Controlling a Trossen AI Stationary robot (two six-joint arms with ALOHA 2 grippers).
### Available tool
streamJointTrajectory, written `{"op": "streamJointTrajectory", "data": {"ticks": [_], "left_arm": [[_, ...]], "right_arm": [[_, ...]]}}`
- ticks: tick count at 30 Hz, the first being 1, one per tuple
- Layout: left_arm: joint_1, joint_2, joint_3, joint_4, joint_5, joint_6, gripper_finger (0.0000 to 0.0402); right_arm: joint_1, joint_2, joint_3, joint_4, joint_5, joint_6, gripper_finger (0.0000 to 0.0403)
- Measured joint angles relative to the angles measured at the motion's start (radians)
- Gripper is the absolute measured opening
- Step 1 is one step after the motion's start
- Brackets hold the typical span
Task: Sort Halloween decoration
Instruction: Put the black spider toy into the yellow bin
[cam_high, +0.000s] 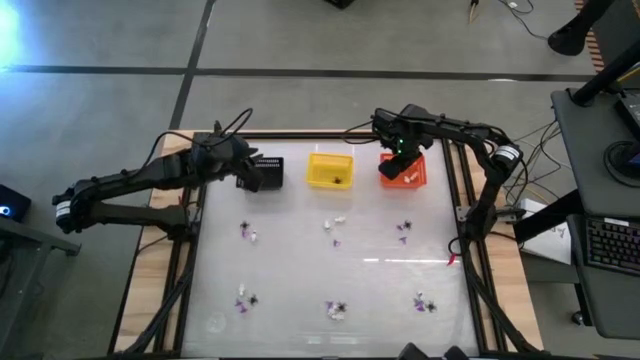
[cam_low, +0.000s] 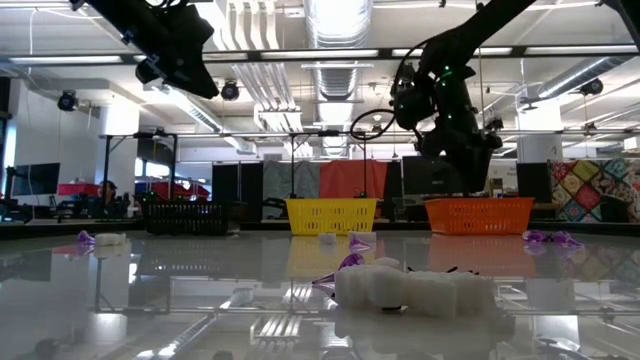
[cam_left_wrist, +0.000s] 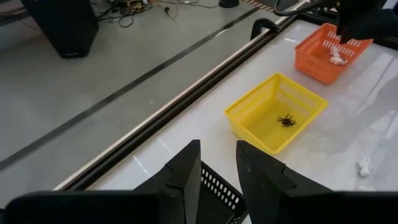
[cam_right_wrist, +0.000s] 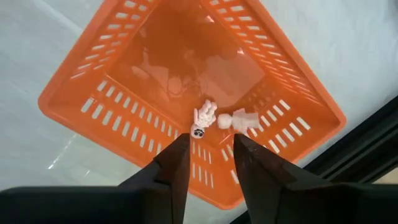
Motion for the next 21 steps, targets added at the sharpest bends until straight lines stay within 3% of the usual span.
{"op": "streamJointTrajectory", "data": {"ticks": [8, 12, 18, 21], "left_arm": [[0.000, 0.000, 0.000, -0.022, 0.002, -0.019, 0.0086], [0.000, 0.000, 0.000, -0.048, 0.078, -0.017, 0.0086], [-0.002, 0.000, 0.000, -0.054, 0.178, -0.020, 0.0086], [-0.002, 0.000, 0.000, -0.055, 0.178, -0.020, 0.0086]], "right_arm": [[0.000, 0.000, -0.002, 0.069, 0.000, -0.021, 0.0107], [0.001, 0.000, -0.002, 0.089, -0.015, -0.065, 0.0107], [0.013, -0.002, -0.002, 0.105, -0.235, -0.070, 0.0107], [0.043, -0.008, -0.003, 0.138, -0.263, -0.049, 0.0107]]}}
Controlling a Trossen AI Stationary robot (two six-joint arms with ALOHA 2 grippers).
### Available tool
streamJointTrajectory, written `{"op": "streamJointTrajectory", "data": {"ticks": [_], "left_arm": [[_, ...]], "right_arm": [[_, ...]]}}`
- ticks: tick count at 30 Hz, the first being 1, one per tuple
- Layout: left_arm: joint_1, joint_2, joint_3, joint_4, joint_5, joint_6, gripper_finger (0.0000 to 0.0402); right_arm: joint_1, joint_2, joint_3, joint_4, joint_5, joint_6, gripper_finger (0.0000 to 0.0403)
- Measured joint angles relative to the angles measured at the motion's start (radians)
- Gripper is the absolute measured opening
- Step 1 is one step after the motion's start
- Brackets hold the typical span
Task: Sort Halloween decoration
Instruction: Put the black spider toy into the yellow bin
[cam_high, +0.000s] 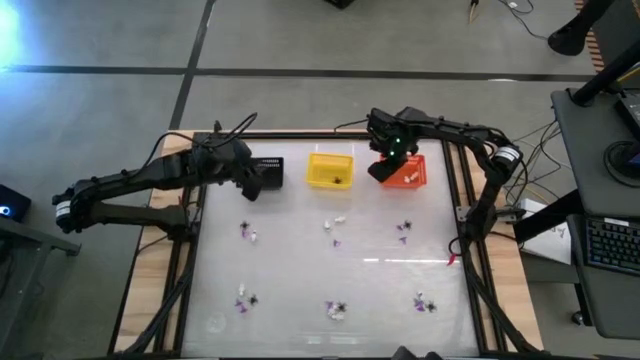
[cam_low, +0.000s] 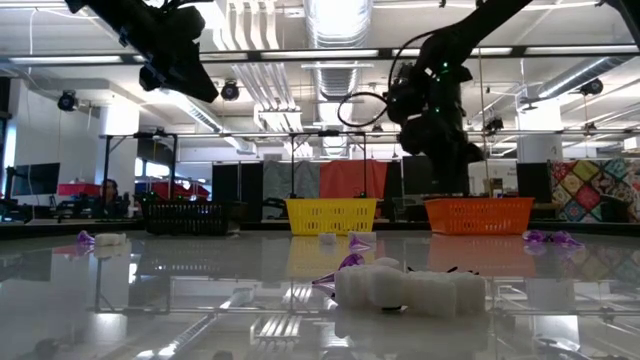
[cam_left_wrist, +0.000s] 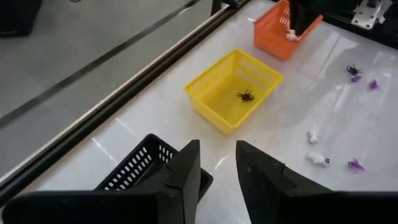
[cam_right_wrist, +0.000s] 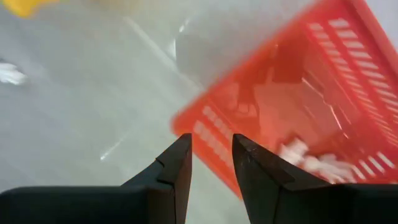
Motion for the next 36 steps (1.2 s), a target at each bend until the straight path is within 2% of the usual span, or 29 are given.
{"op": "streamJointTrajectory", "data": {"ticks": [11, 18, 21, 29, 32, 36], "left_arm": [[0.000, 0.000, 0.000, -0.006, 0.189, 0.004, 0.0086], [0.000, 0.000, 0.000, -0.005, 0.190, 0.034, 0.0086], [0.000, 0.000, 0.000, -0.005, 0.190, 0.035, 0.0086], [0.000, 0.000, 0.000, -0.005, 0.220, 0.061, 0.0086], [0.000, 0.000, 0.000, -0.005, 0.253, 0.081, 0.0086], [0.000, -0.001, 0.000, -0.004, 0.276, 0.088, 0.0086]], "right_arm": [[0.216, -0.083, 0.000, 0.084, -0.004, 0.192, 0.0107], [0.386, -0.106, 0.000, 0.097, -0.011, 0.347, 0.0107], [0.474, -0.105, 0.000, 0.108, -0.051, 0.409, 0.0107], [0.701, -0.091, 0.000, 0.270, -0.059, 0.494, 0.0107], [0.768, -0.091, 0.000, 0.343, -0.028, 0.569, 0.0107], [0.843, -0.091, 0.000, 0.386, 0.071, 0.649, 0.0107]]}}
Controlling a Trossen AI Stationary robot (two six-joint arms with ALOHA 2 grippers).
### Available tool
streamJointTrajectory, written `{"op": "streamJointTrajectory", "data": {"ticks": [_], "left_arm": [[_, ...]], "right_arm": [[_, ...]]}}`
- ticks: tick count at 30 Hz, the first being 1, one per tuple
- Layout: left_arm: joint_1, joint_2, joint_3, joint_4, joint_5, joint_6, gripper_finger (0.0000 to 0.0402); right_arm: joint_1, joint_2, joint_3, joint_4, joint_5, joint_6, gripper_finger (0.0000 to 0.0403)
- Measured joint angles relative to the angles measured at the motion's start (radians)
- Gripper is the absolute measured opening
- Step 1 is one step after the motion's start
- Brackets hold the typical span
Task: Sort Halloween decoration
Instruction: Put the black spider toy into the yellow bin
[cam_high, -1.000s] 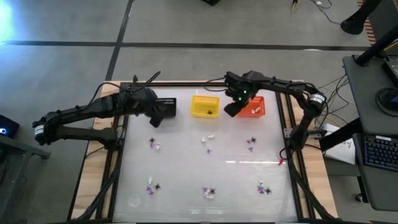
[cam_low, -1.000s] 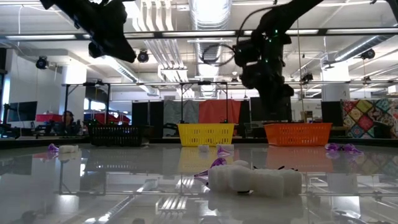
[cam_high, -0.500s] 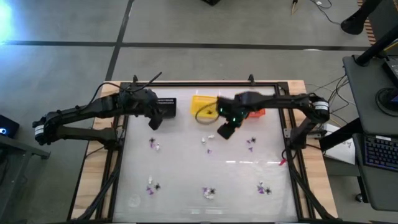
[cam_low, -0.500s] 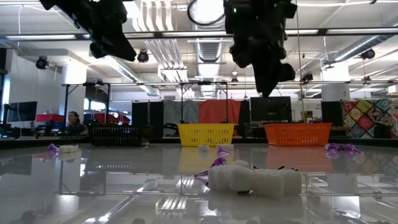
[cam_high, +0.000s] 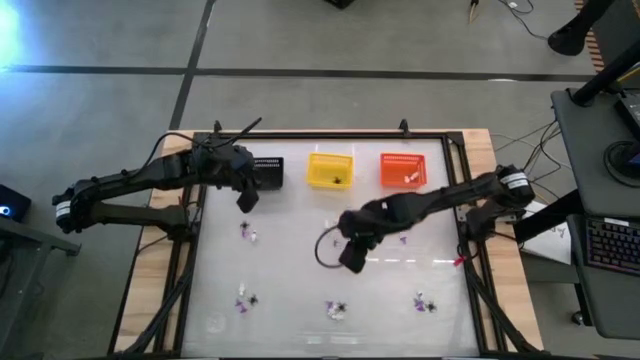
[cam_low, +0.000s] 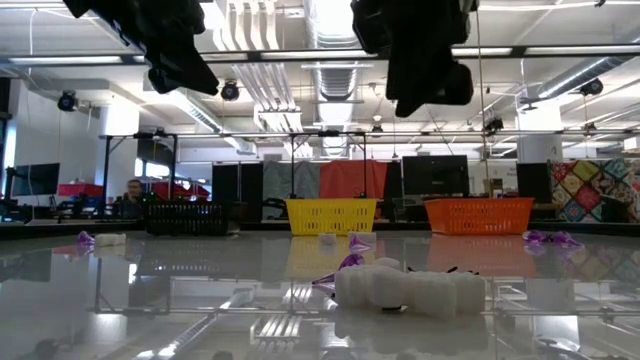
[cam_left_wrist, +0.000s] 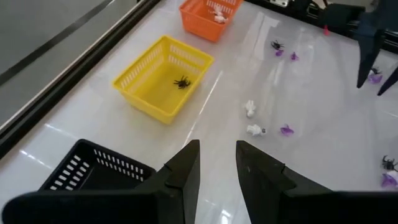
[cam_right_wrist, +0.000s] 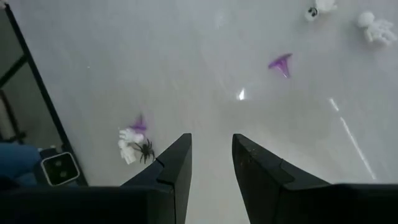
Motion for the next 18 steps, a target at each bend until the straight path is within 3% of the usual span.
{"op": "streamJointTrajectory", "data": {"ticks": [11, 18], "left_arm": [[0.000, 0.000, 0.000, 0.001, 0.020, -0.007, 0.0086], [0.000, 0.000, 0.000, 0.001, 0.021, -0.033, 0.0086]], "right_arm": [[0.144, 0.091, 0.000, 0.095, 0.060, 0.162, 0.0123], [0.197, 0.179, 0.000, 0.201, 0.058, 0.094, 0.0123]]}}
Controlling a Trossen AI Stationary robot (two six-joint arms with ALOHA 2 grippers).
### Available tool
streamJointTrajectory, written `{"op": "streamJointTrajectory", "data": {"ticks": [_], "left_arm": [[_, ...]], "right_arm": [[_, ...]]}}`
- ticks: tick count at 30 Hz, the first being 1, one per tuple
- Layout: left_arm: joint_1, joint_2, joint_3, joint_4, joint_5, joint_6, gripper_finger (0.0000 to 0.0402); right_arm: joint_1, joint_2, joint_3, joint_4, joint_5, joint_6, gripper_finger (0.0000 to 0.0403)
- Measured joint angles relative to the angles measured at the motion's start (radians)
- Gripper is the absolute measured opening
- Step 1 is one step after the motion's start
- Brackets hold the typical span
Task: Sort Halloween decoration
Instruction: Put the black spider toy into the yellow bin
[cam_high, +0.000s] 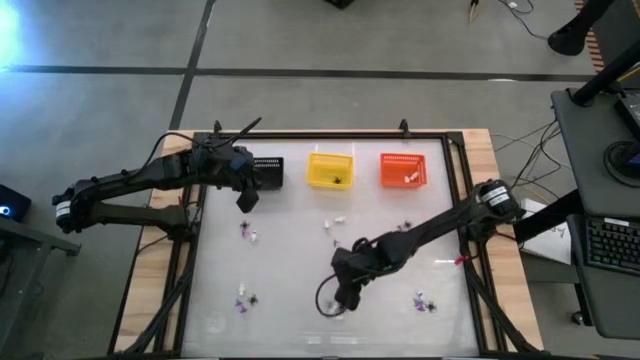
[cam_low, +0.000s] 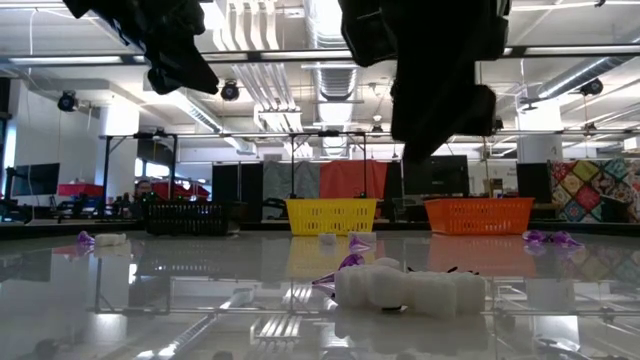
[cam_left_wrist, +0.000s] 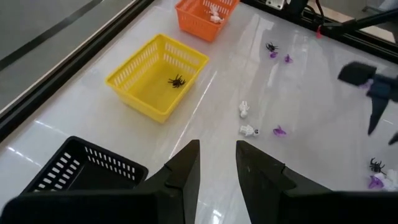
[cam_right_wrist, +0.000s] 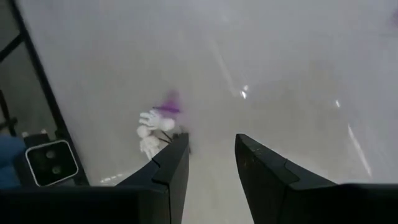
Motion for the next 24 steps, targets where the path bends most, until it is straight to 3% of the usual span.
{"op": "streamJointTrajectory", "data": {"ticks": [13, 24], "left_arm": [[0.000, 0.000, 0.000, -0.001, 0.000, -0.002, 0.0086], [0.000, 0.002, 0.000, -0.008, 0.000, -0.009, 0.0086]], "right_arm": [[0.058, 0.093, 0.000, 0.109, -0.002, -0.189, 0.0123], [0.080, 0.182, -0.001, 0.132, -0.042, -0.160, 0.0116]]}}
